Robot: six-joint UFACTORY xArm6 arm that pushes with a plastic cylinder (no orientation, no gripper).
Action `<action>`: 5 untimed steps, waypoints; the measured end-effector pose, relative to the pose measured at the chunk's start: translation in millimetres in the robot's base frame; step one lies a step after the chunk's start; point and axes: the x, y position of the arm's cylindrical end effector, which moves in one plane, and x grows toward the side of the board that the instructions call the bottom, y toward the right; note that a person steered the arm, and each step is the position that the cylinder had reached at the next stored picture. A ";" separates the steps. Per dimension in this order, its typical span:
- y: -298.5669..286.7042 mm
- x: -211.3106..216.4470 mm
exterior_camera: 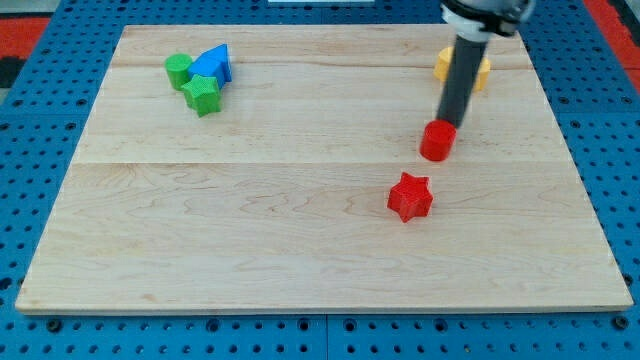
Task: Push the red circle closer to the red star
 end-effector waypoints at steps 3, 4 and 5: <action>8.4 -14.2; -66.2 19.0; -75.3 34.3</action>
